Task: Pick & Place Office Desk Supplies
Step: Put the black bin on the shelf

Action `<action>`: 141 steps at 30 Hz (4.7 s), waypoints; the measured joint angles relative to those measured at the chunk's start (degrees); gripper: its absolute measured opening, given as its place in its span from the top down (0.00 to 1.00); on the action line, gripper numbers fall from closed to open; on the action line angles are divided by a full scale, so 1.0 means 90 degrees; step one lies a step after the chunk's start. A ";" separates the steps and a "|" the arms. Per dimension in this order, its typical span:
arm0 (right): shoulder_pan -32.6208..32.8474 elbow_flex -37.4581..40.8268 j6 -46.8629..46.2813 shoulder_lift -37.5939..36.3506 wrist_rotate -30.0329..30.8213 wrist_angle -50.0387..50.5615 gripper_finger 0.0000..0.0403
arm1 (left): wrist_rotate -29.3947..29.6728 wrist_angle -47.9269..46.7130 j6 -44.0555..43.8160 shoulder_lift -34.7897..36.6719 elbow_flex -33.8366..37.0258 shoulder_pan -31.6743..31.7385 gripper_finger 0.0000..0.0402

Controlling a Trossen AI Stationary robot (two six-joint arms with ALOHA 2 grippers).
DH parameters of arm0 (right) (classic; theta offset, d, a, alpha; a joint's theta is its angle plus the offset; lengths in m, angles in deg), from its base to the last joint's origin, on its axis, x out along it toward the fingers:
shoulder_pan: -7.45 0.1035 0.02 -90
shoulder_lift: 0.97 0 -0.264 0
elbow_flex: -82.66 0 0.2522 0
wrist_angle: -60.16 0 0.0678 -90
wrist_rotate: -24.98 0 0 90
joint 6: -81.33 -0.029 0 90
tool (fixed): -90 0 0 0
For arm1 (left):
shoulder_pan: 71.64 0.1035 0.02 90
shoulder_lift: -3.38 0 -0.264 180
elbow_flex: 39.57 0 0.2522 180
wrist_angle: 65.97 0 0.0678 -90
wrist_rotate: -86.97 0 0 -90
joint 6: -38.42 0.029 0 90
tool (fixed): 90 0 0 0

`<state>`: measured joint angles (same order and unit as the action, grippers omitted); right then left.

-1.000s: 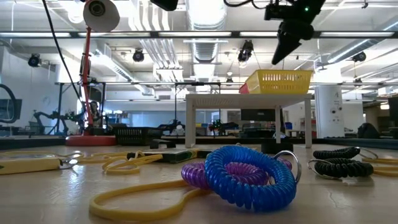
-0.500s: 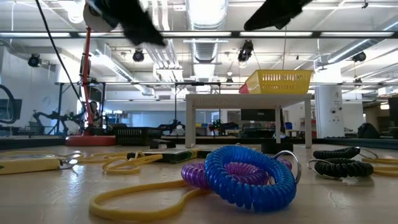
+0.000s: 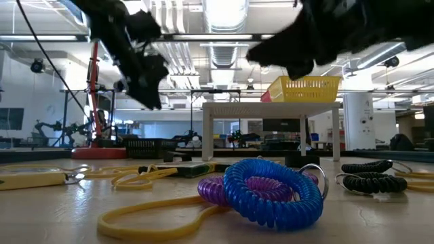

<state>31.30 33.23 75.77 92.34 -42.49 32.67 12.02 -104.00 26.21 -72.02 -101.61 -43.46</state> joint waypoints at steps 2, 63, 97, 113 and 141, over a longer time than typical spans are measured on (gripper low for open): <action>-0.0002 -0.0078 0.0015 0.0209 -0.0004 -0.0008 0.85 | -0.0648 0.0422 0.0000 -0.0062 0.0180 0.0679 0.52; -0.0145 0.0038 0.0350 -0.0065 0.0003 -0.0020 0.86 | -0.0481 0.2391 -0.0313 -0.2110 0.0186 0.1320 0.69; -0.0125 0.0036 0.0585 -0.0332 0.0018 0.0066 0.86 | 0.0098 -0.0019 0.1421 0.0380 -0.1990 -0.1181 0.98; 0.1017 0.0036 0.0184 -0.2150 0.1849 0.2271 0.86 | 0.0219 0.2533 0.6980 -0.1769 -0.2136 -0.1721 0.98; 0.1007 0.0037 0.0590 -0.2192 0.2007 0.1941 0.86 | 0.0126 0.1761 0.4252 -0.1159 -0.2213 -0.2328 0.66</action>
<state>40.37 33.56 81.08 72.61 -24.43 50.14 13.15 -88.16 64.48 -82.46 -121.53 -64.42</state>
